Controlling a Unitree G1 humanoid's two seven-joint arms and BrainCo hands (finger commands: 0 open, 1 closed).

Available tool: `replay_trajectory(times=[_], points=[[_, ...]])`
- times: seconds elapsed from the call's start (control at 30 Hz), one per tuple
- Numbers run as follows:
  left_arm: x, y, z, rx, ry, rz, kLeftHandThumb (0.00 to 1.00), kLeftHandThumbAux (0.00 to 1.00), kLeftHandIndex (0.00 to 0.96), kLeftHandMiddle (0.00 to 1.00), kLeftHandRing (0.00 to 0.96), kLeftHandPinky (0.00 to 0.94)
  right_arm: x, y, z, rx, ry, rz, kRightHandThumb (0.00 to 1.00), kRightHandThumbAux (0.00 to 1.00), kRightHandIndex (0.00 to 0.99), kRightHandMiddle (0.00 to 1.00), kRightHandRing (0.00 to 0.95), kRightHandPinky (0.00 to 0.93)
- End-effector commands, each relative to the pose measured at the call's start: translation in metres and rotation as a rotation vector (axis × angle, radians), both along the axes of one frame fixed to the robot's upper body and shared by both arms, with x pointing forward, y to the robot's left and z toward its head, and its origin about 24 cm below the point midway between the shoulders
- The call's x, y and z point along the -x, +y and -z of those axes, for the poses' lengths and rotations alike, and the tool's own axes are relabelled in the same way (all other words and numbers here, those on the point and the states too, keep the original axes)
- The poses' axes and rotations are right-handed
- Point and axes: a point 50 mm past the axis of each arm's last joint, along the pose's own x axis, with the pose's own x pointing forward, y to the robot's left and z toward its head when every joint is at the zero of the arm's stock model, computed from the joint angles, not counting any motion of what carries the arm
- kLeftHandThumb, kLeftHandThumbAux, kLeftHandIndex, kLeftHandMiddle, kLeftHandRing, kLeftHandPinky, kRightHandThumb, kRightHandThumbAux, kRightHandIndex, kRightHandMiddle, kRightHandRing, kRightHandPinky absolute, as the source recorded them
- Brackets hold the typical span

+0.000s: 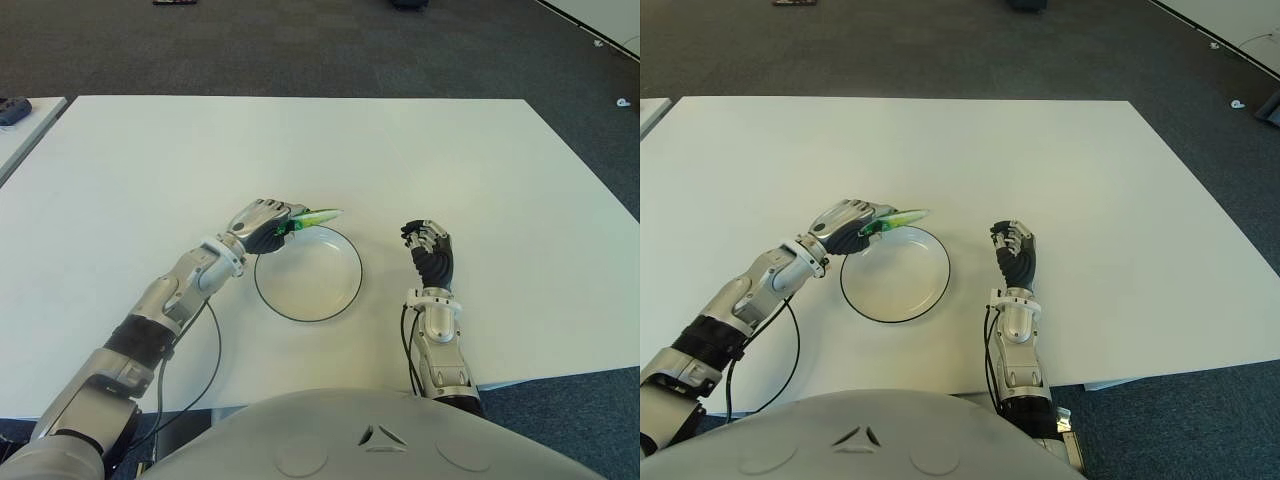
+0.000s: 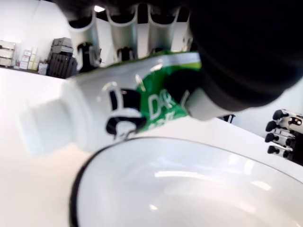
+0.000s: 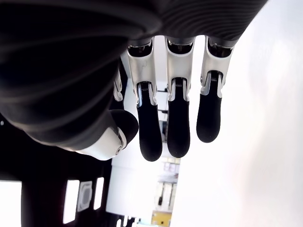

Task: Put the toothpaste on the table into the plate.

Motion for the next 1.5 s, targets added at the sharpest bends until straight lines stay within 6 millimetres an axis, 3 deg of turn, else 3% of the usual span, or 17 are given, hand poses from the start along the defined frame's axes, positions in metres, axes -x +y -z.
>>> replay_trajectory(times=[0.03, 0.13, 0.2, 0.23, 0.3, 0.47, 0.57, 0.8, 1.5], points=[[0.002, 0.000, 0.001, -0.066, 0.030, 0.056, 0.696, 0.704, 0.434, 0.770, 0.754, 0.709, 0.001, 0.000, 0.000, 0.000, 0.002, 0.004, 0.705, 0.730, 0.429, 0.489, 0.464, 0.468], [0.002, -0.001, 0.002, -0.080, 0.034, 0.069, 0.690, 0.704, 0.430, 0.732, 0.711, 0.660, 0.001, 0.000, 0.001, 0.000, 0.002, 0.003, 0.705, 0.730, 0.429, 0.488, 0.464, 0.467], [0.002, -0.001, 0.003, -0.095, 0.036, 0.076, 0.687, 0.705, 0.425, 0.654, 0.629, 0.584, 0.001, 0.000, 0.001, 0.000, 0.002, 0.002, 0.705, 0.730, 0.429, 0.488, 0.464, 0.466], [0.003, -0.001, 0.003, -0.115, 0.039, 0.088, 0.607, 0.667, 0.385, 0.595, 0.568, 0.528, 0.002, 0.000, 0.001, -0.002, 0.001, 0.001, 0.705, 0.730, 0.429, 0.488, 0.464, 0.466], [0.003, -0.001, 0.004, -0.138, 0.044, 0.105, 0.389, 0.563, 0.199, 0.356, 0.336, 0.308, 0.002, 0.000, 0.001, -0.004, 0.000, 0.000, 0.705, 0.730, 0.428, 0.489, 0.465, 0.467], [0.005, -0.004, 0.002, -0.127, 0.048, 0.142, 0.225, 0.493, 0.048, 0.133, 0.117, 0.088, 0.002, -0.001, 0.001, -0.008, -0.002, -0.002, 0.704, 0.730, 0.428, 0.490, 0.467, 0.472], [0.007, -0.005, 0.000, -0.106, 0.046, 0.161, 0.175, 0.471, 0.015, 0.059, 0.042, 0.028, 0.002, -0.001, 0.001, -0.009, -0.003, -0.002, 0.704, 0.730, 0.428, 0.492, 0.469, 0.475], [0.009, -0.005, -0.006, -0.078, 0.055, 0.195, 0.122, 0.418, 0.000, 0.004, 0.002, 0.001, 0.001, -0.001, 0.001, 0.000, -0.007, -0.004, 0.704, 0.730, 0.428, 0.490, 0.466, 0.464], [0.009, 0.001, -0.013, 0.011, 0.056, 0.141, 0.089, 0.336, 0.000, 0.000, 0.000, 0.000, 0.001, 0.000, 0.002, -0.001, -0.006, 0.000, 0.705, 0.731, 0.429, 0.497, 0.470, 0.483]])
